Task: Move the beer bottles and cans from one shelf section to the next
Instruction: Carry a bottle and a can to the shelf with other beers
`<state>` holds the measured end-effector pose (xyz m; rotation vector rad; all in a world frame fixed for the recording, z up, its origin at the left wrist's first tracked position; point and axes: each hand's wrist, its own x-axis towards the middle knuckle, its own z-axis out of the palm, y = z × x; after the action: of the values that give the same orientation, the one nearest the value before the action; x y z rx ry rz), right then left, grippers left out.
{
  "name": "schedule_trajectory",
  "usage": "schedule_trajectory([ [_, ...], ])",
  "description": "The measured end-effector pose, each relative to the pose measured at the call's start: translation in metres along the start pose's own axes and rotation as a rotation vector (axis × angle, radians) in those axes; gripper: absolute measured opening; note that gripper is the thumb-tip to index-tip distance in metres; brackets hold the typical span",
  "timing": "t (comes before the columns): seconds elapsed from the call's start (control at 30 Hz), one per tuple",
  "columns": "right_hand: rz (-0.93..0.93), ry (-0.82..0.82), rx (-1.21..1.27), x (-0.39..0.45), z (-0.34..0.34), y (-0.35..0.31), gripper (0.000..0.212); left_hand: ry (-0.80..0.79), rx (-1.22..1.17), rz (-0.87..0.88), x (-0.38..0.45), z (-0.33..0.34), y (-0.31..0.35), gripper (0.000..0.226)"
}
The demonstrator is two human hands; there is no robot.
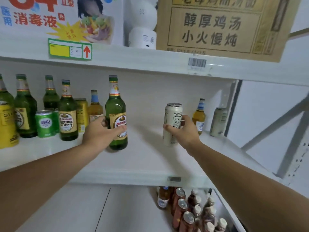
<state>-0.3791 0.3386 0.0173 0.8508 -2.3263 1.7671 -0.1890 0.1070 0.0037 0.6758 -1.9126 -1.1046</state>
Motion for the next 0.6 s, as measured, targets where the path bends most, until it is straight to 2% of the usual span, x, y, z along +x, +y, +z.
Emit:
schedule_trajectory([
  [0.13,0.008,0.022,0.003,0.007,-0.05,0.017,0.06,-0.015,-0.002,-0.016,-0.011,0.044,0.018,0.051],
  [0.37,0.026,0.075,-0.005,0.021,-0.129,0.06,0.054,-0.033,-0.002,-0.039,-0.021,0.124,0.056,0.043],
  [0.5,0.036,0.109,-0.021,0.03,-0.166,0.09,0.063,-0.026,-0.03,-0.053,-0.026,0.165,0.07,0.057],
  [0.6,0.069,0.142,-0.044,0.038,-0.185,0.108,0.065,-0.063,-0.024,-0.05,-0.027,0.19,0.075,0.057],
])
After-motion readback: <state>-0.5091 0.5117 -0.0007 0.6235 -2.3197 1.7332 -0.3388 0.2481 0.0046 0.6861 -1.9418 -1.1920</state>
